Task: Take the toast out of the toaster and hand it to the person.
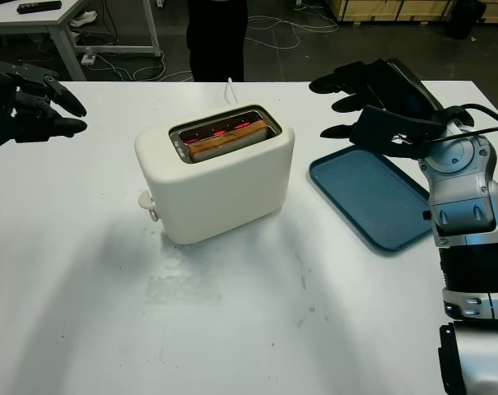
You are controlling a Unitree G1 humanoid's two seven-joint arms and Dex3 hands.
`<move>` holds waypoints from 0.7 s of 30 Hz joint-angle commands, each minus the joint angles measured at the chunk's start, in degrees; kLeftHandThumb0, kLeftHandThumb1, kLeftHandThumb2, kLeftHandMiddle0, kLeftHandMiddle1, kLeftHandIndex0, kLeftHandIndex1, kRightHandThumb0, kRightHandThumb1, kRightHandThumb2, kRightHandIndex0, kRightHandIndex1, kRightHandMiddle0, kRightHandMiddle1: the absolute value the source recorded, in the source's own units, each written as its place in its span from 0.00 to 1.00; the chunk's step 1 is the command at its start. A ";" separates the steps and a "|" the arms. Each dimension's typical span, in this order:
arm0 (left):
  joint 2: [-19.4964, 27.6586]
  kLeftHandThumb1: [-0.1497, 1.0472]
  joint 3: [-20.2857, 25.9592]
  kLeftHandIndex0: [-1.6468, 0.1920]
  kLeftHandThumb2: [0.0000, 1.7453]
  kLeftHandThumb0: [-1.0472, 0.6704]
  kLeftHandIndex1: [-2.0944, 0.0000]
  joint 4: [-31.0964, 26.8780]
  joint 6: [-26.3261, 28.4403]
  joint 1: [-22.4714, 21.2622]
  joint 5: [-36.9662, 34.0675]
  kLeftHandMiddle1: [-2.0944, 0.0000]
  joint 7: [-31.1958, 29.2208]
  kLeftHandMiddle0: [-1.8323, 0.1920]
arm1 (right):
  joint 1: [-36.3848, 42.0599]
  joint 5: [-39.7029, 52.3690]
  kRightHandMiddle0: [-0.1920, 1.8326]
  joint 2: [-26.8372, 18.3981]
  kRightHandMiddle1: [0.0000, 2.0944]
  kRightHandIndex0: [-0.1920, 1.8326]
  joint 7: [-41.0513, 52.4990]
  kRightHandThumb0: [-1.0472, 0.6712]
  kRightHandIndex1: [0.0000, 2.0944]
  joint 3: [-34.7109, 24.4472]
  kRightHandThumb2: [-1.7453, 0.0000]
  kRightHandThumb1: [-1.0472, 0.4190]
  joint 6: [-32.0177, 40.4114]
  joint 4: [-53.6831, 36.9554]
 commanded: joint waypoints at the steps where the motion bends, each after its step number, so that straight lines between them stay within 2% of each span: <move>1: 0.27 0.74 0.25 0.30 0.00 0.00 0.61 0.16 -0.11 0.51 0.37 0.63 0.44 0.29 | 0.51 -0.05 0.49 0.10 0.00 0.55 -0.45 0.45 0.00 0.07 1.00 0.22 0.23 -0.20; 21: 0.21 0.74 0.22 0.29 0.00 0.00 0.60 0.06 0.06 0.49 0.30 0.62 0.35 0.29 | 0.52 -0.44 0.49 -0.22 0.00 0.55 -0.16 0.44 0.00 0.25 1.00 0.22 0.18 -0.16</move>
